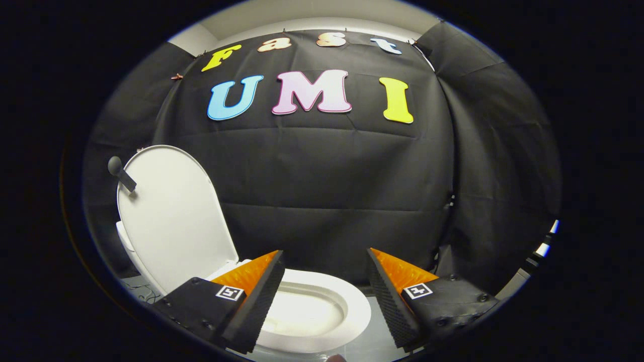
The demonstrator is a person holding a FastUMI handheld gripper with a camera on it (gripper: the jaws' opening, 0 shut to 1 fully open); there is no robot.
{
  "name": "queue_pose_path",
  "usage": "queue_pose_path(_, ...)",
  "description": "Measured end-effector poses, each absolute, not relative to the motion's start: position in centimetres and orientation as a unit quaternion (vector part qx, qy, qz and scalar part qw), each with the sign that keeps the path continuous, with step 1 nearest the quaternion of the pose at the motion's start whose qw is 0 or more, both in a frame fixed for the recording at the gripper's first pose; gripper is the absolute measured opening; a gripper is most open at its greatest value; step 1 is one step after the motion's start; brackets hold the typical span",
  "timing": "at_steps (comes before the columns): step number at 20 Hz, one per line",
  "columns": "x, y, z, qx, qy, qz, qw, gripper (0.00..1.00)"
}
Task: Open the toilet lid.
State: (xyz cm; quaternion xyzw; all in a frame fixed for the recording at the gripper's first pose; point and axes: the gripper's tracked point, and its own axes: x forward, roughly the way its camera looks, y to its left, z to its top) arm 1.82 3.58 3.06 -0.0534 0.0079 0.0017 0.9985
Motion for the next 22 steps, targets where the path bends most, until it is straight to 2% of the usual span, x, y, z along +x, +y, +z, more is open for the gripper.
queue_pose_path(22,1.7,2.3,1.1,-0.026,0.028,-0.005,0.999,1.00)
